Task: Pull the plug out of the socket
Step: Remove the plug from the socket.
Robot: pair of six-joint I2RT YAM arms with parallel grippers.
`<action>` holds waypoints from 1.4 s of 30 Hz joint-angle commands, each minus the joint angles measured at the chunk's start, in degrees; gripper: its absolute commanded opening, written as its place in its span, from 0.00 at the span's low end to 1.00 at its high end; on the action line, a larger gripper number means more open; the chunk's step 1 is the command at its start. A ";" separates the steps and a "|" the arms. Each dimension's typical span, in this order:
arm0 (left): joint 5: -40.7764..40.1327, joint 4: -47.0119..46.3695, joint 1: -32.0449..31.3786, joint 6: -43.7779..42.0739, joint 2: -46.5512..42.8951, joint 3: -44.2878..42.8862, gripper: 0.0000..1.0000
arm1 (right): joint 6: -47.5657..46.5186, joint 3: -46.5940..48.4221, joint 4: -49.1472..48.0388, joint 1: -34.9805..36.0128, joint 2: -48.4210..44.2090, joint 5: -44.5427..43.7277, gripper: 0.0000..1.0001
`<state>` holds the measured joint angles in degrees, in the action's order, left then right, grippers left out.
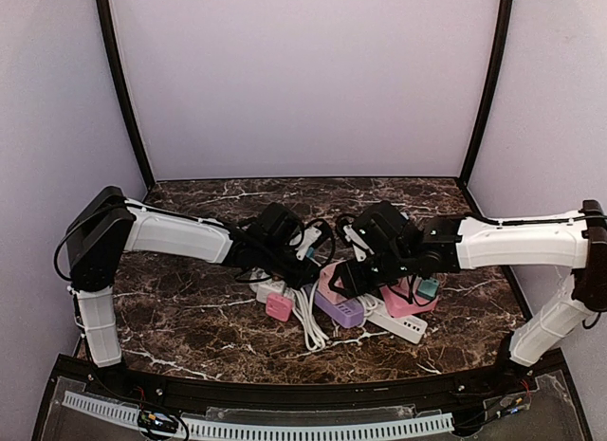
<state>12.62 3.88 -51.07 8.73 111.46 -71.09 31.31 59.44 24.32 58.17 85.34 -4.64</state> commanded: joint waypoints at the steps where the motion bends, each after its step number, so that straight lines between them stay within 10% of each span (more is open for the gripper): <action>1: -0.12 10.36 -0.35 0.71 1.56 3.68 0.01 | -6.64 2.27 -6.41 1.90 -5.69 -4.85 0.00; 23: -0.36 9.85 -0.30 1.08 1.20 4.20 0.01 | 21.41 -1.27 -1.30 -5.47 -8.75 -6.10 0.00; 37: -0.26 10.25 -0.36 0.51 0.50 3.41 0.02 | 2.61 -5.57 -13.33 -3.61 -12.99 2.16 0.00; 42: -0.92 10.69 -0.28 -1.26 -3.38 2.08 0.18 | -1.90 -0.90 -4.63 -2.72 -6.68 6.46 0.00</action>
<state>12.58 4.27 -51.24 8.91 110.26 -70.48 35.92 52.58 21.26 54.83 76.31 -0.99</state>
